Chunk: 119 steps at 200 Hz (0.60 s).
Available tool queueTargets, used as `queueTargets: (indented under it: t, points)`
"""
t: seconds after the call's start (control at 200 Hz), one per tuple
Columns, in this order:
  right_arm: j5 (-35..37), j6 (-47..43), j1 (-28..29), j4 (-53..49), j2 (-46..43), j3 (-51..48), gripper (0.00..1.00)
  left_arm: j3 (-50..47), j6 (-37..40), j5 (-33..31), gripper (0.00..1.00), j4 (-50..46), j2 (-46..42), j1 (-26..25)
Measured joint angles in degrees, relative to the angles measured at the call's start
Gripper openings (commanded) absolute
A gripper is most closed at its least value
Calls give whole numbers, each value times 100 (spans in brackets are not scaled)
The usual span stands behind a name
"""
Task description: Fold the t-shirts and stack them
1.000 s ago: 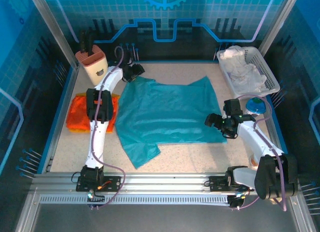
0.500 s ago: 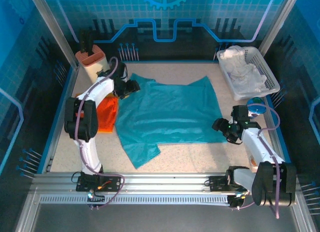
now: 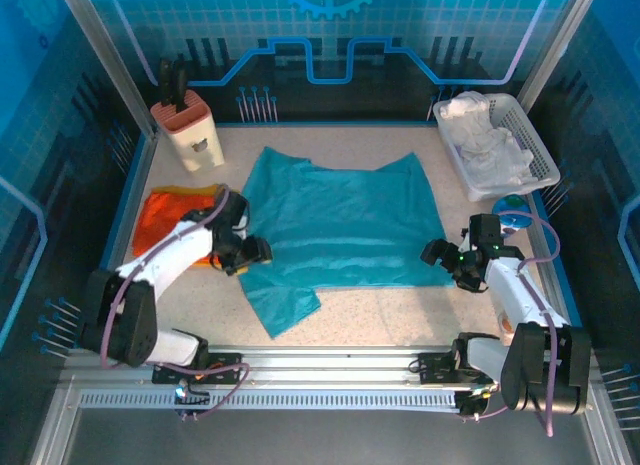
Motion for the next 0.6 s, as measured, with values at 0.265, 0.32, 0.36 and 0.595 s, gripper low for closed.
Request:
queueTargets:
  t: [0.265, 0.32, 0.36, 0.595]
  points:
    - [120, 192, 0, -225, 98, 0, 87, -1469, -1311, 83, 63, -68, -1036, -1357]
    - [170, 260, 0, -280, 98, 0, 87, -1749, -1648, 109, 63, -70, -1279, -1580]
    - [199, 291, 0, -282, 81, -17, 86, -1939, -1915, 133, 62, -57, -1469, -1727]
    - [439, 361, 0, -319, 39, -136, 79, -2428, -3136, 31, 55, 264, -2197, -2096]
